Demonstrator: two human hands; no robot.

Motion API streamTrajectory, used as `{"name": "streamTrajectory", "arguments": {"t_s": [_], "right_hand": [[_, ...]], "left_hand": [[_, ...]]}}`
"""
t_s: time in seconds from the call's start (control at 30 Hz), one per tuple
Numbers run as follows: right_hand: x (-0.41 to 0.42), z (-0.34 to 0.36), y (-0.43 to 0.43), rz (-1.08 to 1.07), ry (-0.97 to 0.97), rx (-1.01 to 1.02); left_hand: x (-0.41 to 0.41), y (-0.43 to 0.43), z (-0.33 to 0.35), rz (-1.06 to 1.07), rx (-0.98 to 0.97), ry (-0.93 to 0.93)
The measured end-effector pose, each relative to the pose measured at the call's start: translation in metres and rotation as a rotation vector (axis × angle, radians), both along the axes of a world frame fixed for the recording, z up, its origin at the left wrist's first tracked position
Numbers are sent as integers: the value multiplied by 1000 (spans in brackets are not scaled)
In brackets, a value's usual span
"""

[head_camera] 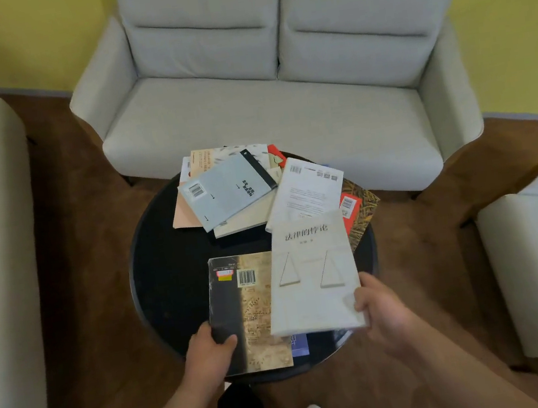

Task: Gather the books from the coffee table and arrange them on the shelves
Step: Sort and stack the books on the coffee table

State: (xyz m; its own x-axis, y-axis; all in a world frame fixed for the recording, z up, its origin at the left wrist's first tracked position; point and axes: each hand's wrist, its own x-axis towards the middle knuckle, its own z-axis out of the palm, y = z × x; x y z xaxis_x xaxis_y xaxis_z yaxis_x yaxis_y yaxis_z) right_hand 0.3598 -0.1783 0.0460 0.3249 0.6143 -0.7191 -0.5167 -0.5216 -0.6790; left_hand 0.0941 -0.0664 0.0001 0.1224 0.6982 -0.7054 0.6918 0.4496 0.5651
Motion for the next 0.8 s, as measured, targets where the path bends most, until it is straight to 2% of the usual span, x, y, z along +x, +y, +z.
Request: {"name": "streamTrajectory", "arguments": {"t_s": [0.13,0.23,0.3,0.37,0.43,0.53,0.7,0.73,0.8], "right_hand": [[-21,-43,-18,149,-79,-145],[-31,-63,-14,223,-101,-159],[-33,-68,-8,276,-215,-150],[-29,-69,1,236,-295,-164],[-24,-71,7,163,-267,-191],[-19,-70,15,166,-231,-214],[-10,-44,21,368,-298,-155],[-7,-34,23,459,-330,-129],[3,-10,31,661,-385,-65]], "left_hand": [[2,12,5,60,-83,-26],[3,28,8,107,-85,-89],[8,41,9,133,-85,-166],[12,51,8,177,-121,-222],[16,55,5,195,-162,-237],[19,56,-1,193,-142,-231],[19,56,-6,91,-147,-245],[20,59,-6,20,-59,-184],[25,70,-1,-125,269,-15]]}}
